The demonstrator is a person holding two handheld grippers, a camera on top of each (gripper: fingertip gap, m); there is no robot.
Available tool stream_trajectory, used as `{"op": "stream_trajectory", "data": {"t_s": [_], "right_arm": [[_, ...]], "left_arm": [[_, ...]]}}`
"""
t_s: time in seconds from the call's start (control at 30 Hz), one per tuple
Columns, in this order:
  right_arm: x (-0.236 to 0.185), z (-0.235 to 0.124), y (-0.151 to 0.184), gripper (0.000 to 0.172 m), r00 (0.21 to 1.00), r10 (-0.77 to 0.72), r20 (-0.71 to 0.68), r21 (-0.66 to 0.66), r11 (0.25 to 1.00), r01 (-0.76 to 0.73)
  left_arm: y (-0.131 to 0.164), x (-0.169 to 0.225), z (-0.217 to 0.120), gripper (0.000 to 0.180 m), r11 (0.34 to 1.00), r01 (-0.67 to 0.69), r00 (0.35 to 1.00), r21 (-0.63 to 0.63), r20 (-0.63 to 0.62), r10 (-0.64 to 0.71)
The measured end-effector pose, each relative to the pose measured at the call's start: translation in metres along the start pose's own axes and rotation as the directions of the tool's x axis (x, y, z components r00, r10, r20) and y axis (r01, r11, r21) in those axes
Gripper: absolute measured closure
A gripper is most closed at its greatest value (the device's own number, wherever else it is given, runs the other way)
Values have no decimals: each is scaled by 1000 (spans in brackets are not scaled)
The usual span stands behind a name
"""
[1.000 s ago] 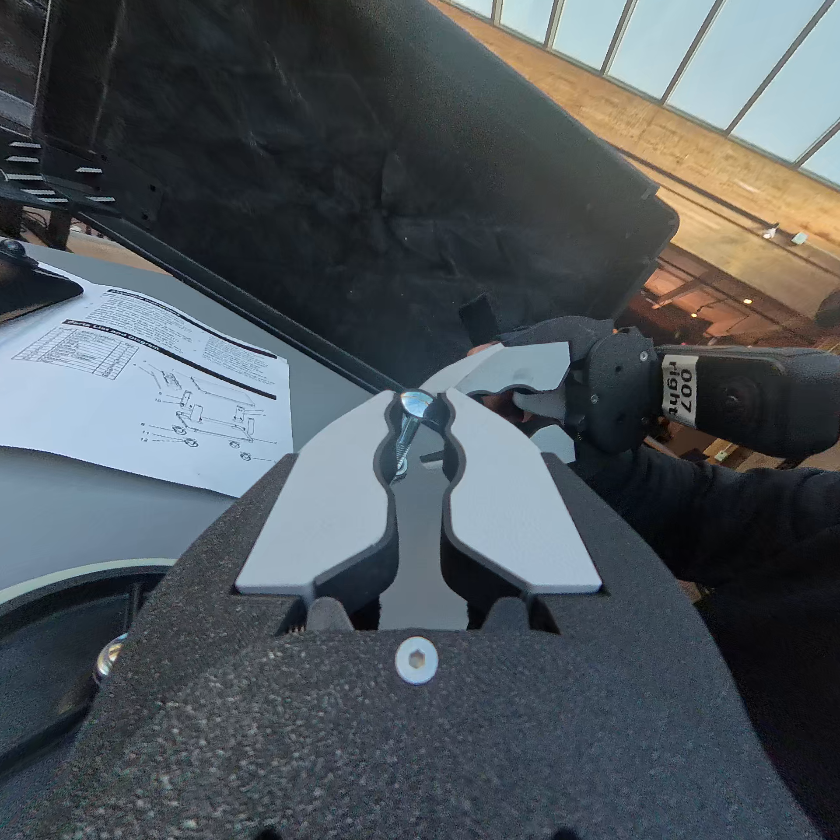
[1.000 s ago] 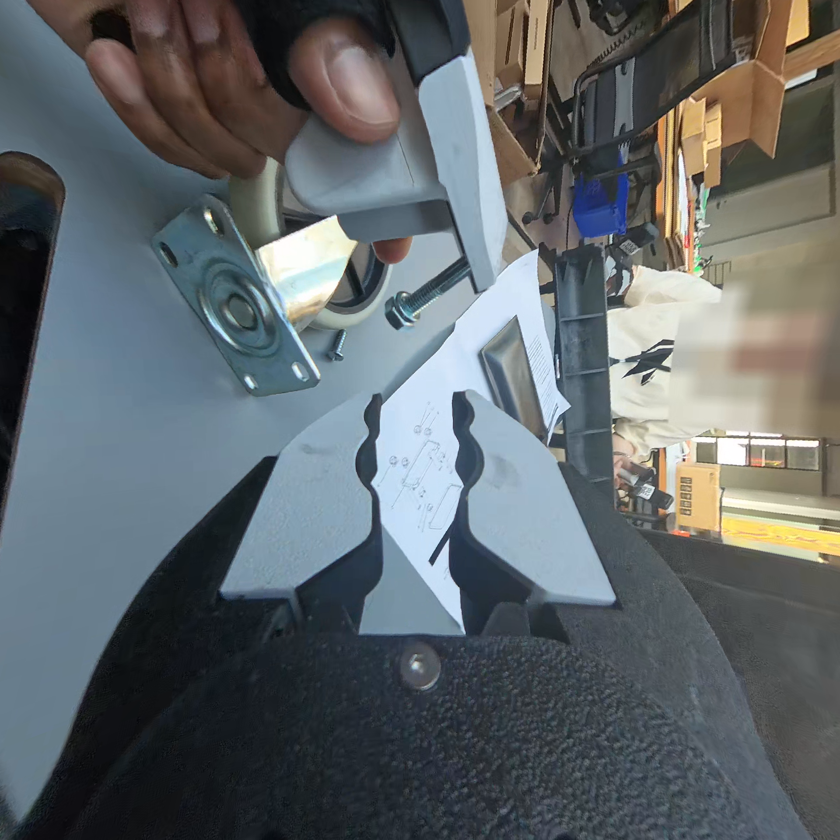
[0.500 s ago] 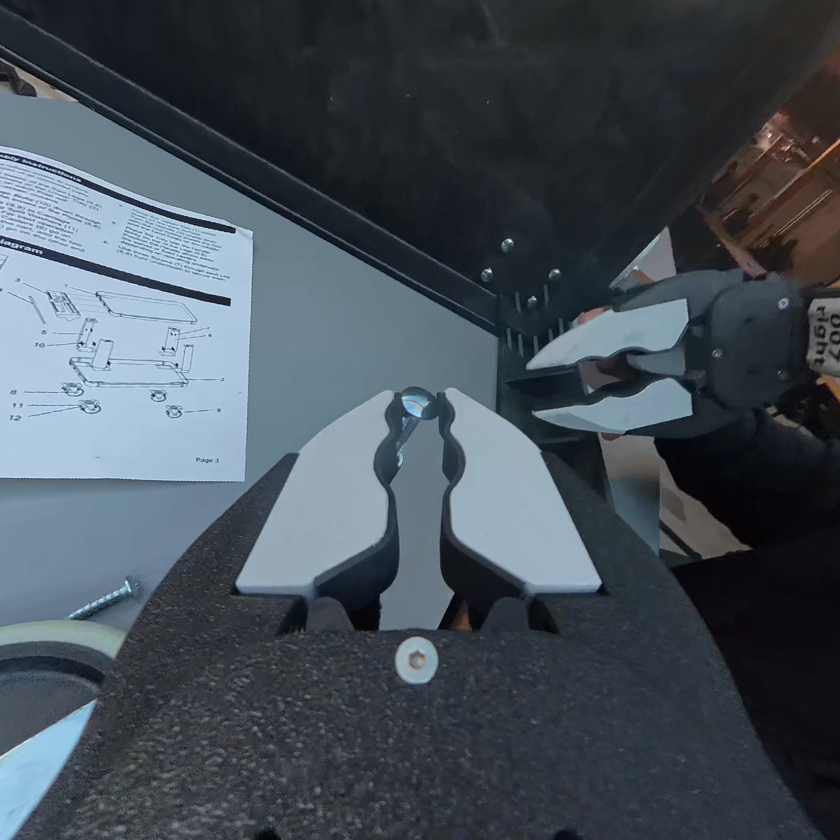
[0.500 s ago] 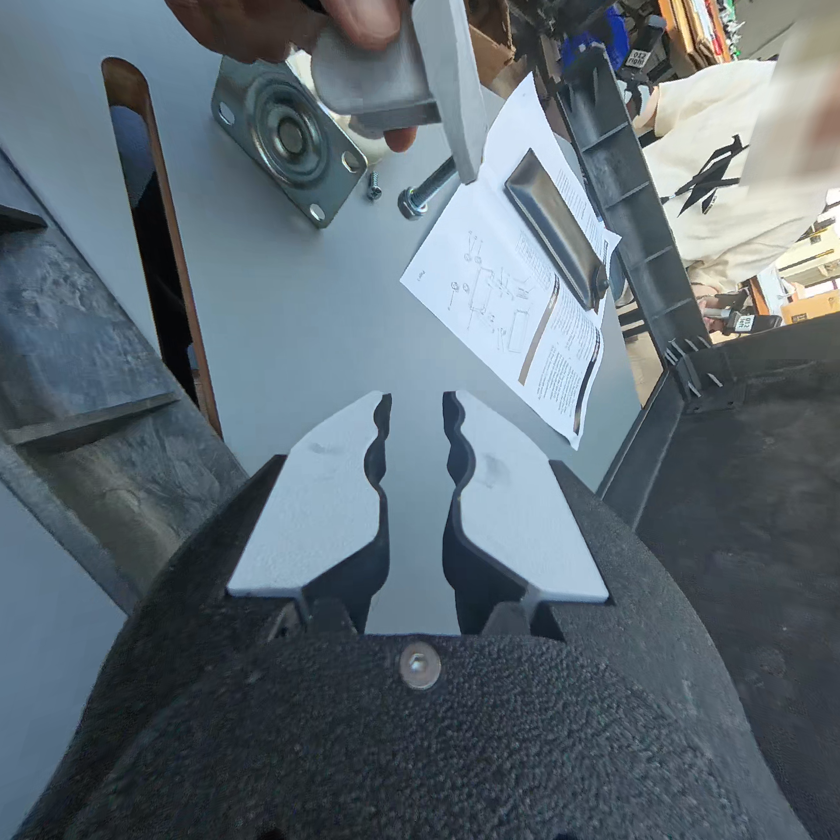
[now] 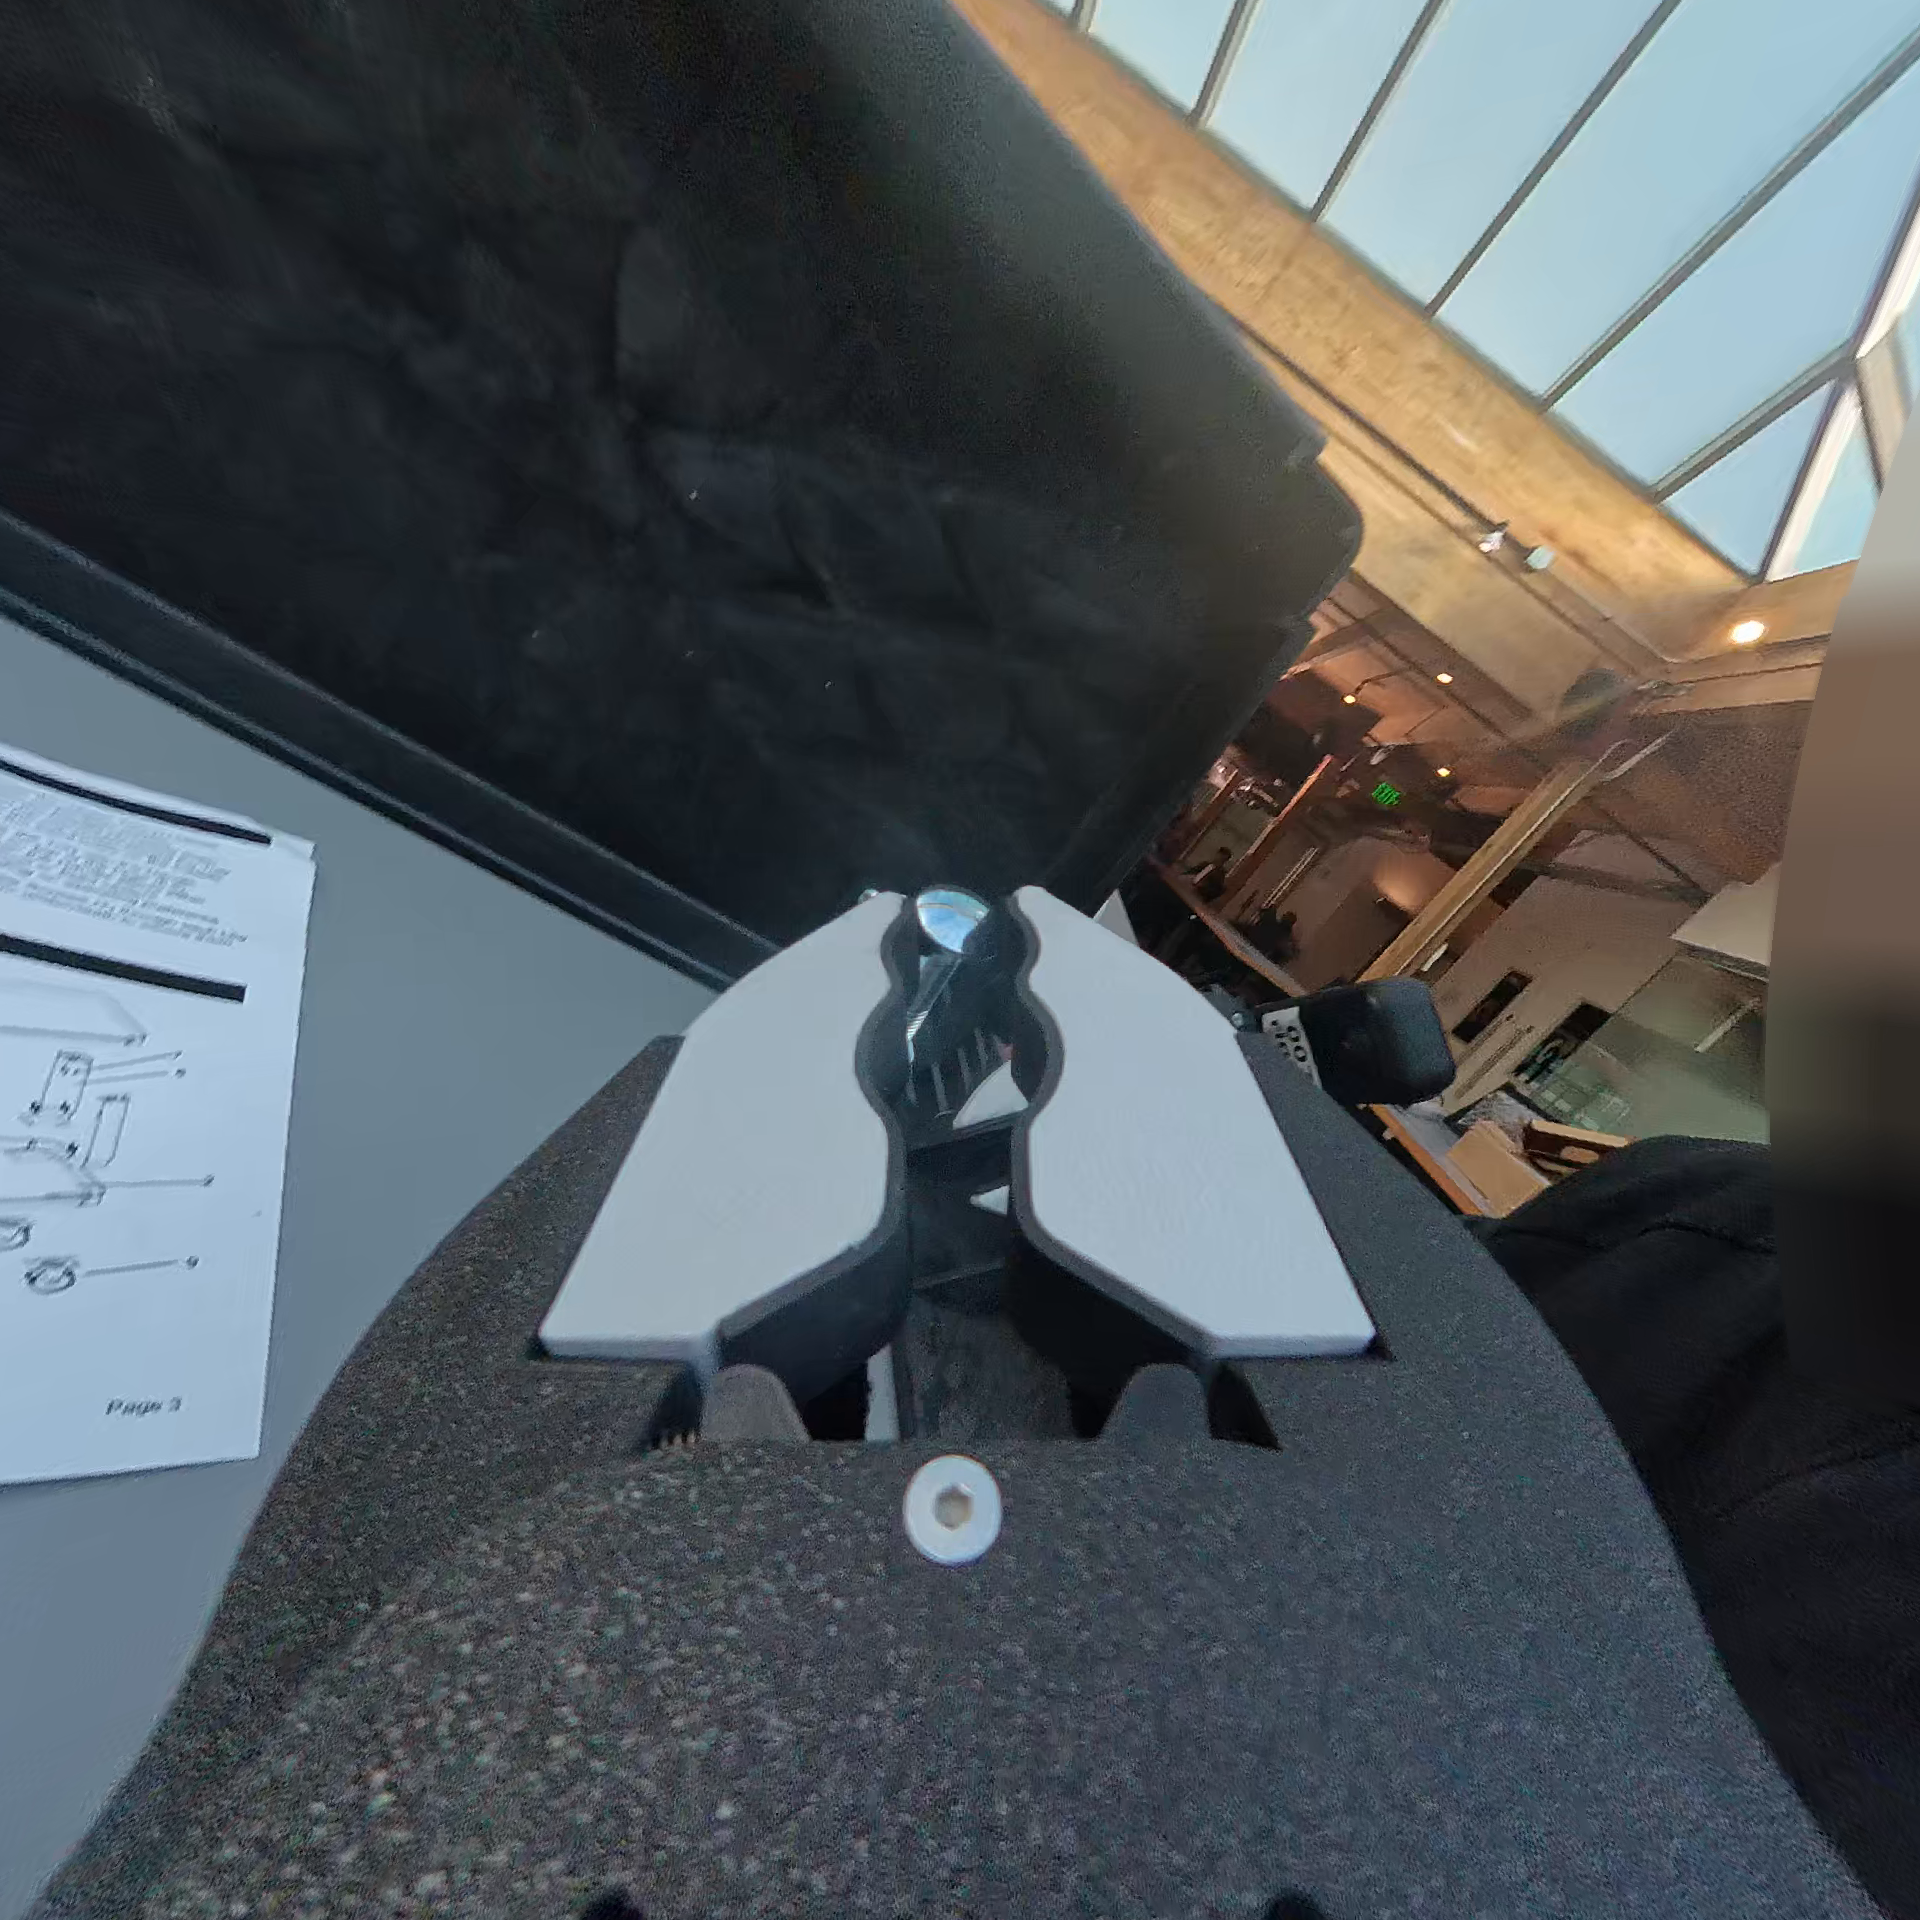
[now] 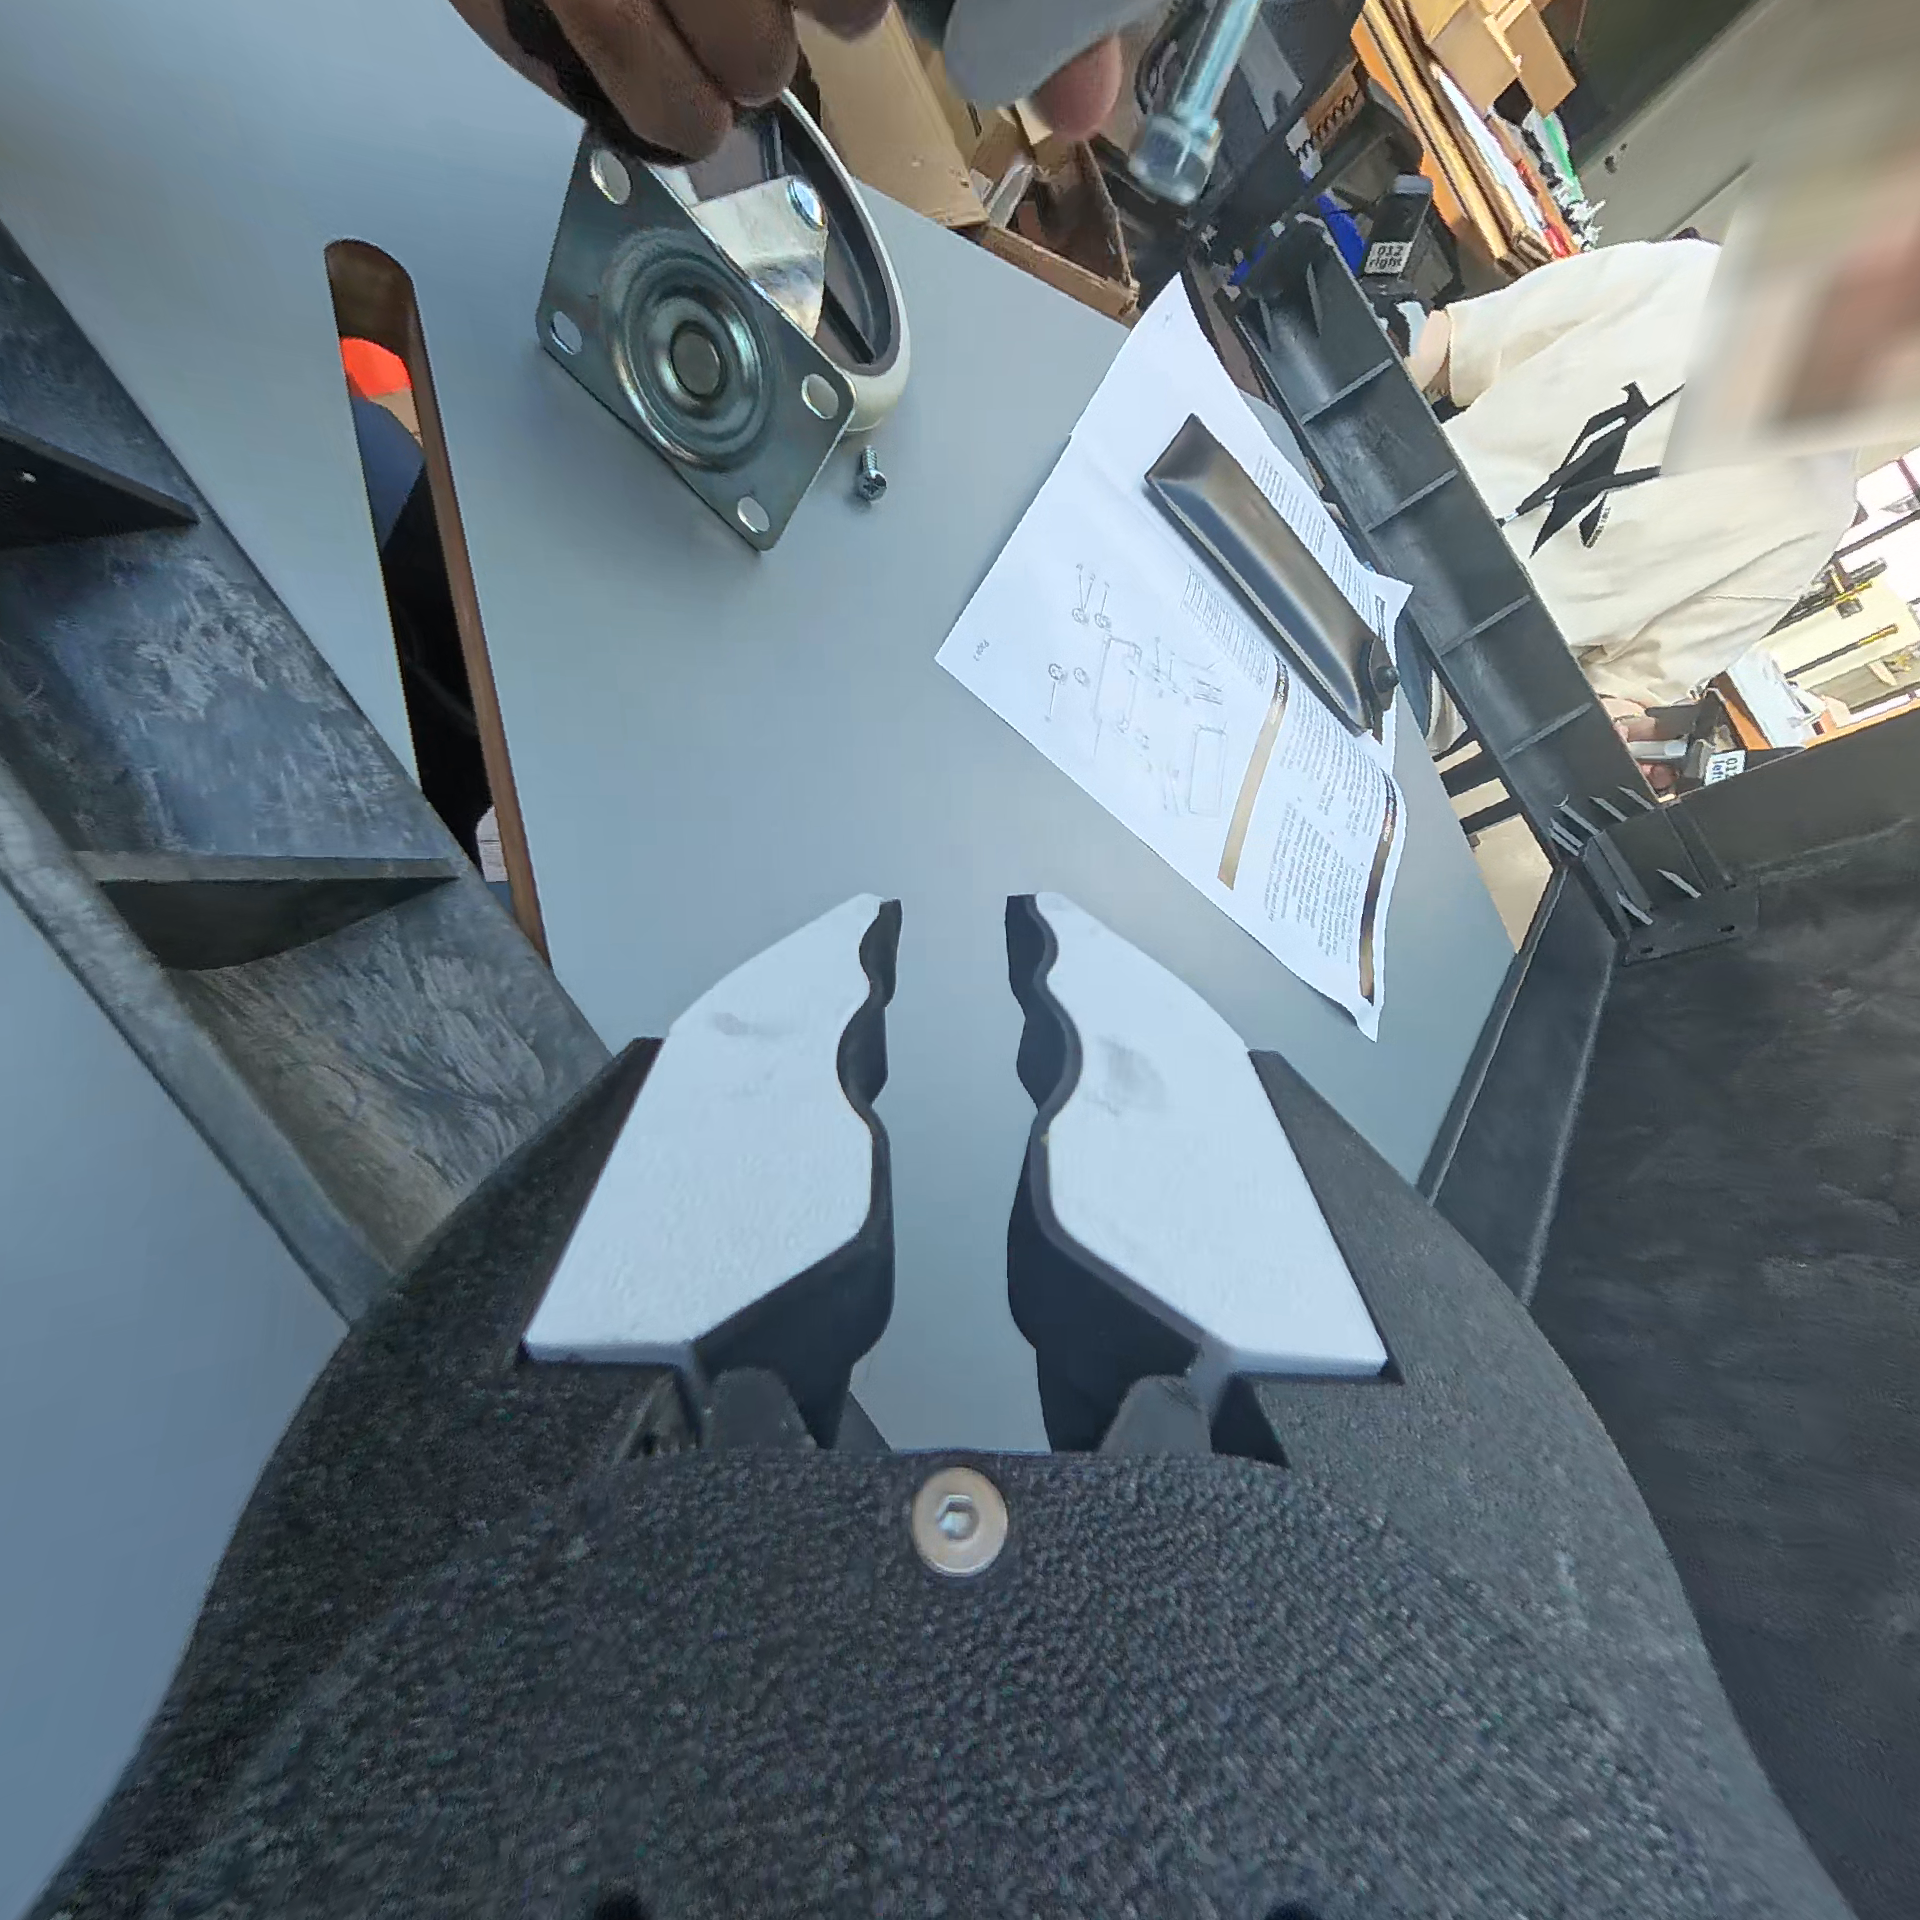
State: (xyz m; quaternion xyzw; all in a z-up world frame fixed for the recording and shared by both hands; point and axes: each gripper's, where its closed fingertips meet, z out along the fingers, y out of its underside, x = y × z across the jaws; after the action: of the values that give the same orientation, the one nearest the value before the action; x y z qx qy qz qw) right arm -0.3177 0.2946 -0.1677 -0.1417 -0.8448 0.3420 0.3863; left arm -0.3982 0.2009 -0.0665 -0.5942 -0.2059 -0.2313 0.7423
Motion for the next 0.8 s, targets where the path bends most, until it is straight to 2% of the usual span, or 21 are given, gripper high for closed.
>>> {"op": "stream_trajectory", "data": {"t_s": [0.13, 0.33, 0.4, 0.47, 0.5, 0.57, 0.63, 0.67, 0.73, 0.8], "right_arm": [[-4, 3, 4, 151, 1000, -3, 11, -10, 1000, 3], [0, 3, 7, 153, 1000, -2, -20, -16, 1000, 1], [2, 3, 8, 153, 1000, -3, -30, -23, 1000, 2], [3, 4, 11, 153, 999, -7, -37, -30, 1000, 6], [4, 4, 12, 153, 999, -9, -39, -32, 999, 7], [5, 5, 13, 154, 999, -6, -40, -33, 999, 5], [5, 6, 14, 154, 999, 2, -33, -30, 1000, -3], [5, 7, 15, 154, 1000, 6, -30, -32, 999, -7], [4, 8, 16, 154, 1000, 3, -28, -40, 999, -4], [4, 8, 16, 155, 1000, -2, -28, -40, 999, 1]], "left_arm": [[-18, 17, -10, 166, 994, -13, 993, 106, -112, 25], [-19, 13, -12, 166, 994, -11, 989, 105, -143, 26], [-16, 11, -9, 166, 995, -63, 990, 73, -122, 71], [-12, 7, -5, 166, 975, -222, 974, 22, -35, 223], [-8, 5, -3, 166, 934, -356, 934, -38, 21, 357], [1, -4, 0, 166, 776, -595, 775, -208, 109, 623], [9, -10, 3, 166, 619, -710, 621, -337, 116, 775], [11, -12, 4, 166, 565, -737, 569, -371, 110, 815], [15, -14, 7, 166, 521, -756, 529, -396, 98, 843], [17, -18, 8, 166, 520, -752, 536, -405, 84, 840]]}}
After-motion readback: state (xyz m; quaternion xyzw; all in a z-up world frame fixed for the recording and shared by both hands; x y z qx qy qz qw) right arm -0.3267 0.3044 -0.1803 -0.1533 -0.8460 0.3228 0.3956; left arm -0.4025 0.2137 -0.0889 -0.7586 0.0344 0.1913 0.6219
